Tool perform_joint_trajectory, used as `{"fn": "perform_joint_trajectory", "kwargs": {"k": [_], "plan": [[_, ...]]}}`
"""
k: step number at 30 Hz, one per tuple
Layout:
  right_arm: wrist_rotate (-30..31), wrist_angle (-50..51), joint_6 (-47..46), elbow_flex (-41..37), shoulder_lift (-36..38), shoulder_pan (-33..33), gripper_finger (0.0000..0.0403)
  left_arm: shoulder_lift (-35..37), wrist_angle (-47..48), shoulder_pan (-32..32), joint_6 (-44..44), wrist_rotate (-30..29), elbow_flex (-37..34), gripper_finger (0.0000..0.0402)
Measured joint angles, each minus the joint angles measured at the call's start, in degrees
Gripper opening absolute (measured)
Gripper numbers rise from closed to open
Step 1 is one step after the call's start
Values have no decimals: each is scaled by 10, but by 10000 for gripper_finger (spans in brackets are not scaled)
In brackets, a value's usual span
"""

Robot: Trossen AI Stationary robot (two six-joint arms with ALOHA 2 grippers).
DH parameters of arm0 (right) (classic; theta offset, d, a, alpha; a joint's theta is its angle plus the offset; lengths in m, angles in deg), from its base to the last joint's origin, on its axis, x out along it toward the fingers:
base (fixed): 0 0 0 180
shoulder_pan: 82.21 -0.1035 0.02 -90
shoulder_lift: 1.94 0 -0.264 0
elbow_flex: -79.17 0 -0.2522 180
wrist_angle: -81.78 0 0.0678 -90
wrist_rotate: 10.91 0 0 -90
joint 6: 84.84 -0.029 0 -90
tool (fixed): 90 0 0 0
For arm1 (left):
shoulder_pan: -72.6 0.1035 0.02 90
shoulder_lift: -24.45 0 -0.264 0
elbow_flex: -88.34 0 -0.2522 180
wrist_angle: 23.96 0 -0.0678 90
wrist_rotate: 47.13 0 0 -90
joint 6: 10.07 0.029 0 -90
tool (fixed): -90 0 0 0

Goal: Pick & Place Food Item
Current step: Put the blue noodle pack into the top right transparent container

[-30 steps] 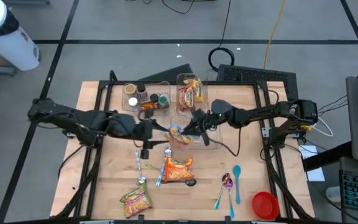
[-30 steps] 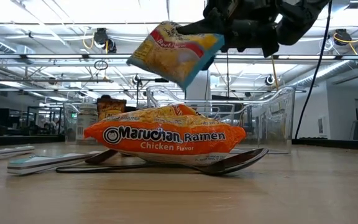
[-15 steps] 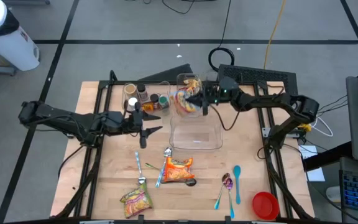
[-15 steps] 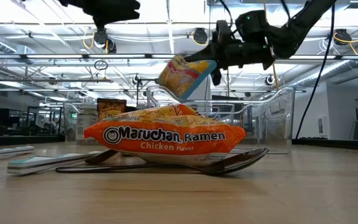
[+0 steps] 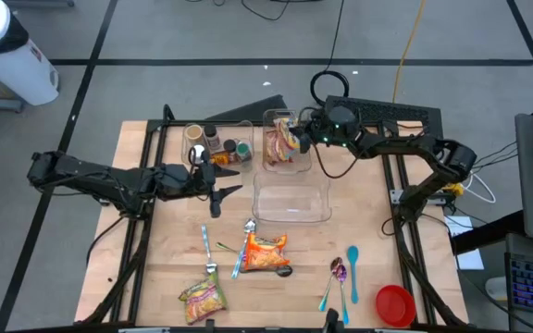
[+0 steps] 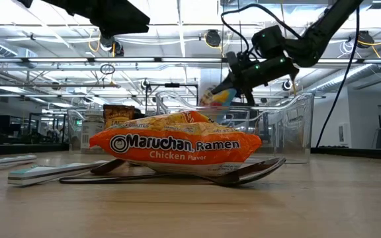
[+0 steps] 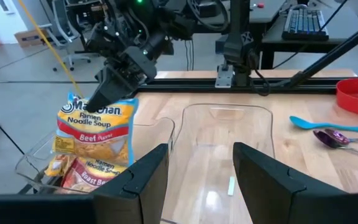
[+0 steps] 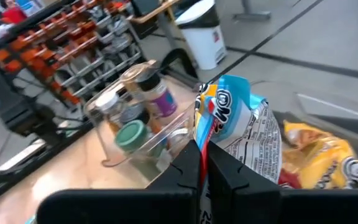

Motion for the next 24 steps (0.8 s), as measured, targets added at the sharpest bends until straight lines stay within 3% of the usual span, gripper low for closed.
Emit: {"fn": "perform_joint_trajectory", "kwargs": {"k": [7, 11, 19, 24], "plan": [[40, -76, -25, -14, 0, -3, 0, 0, 2, 0, 6, 0, 0, 189], [94, -129, -42, -13, -26, -10, 0, 0, 2, 0, 4, 0, 0, 189], [94, -182, -87, 20, -133, -5, 2, 0, 2, 0, -7, 0, 0, 189], [94, -177, -76, 30, -160, -1, 3, 0, 3, 1, -11, 0, 0, 189]]}}
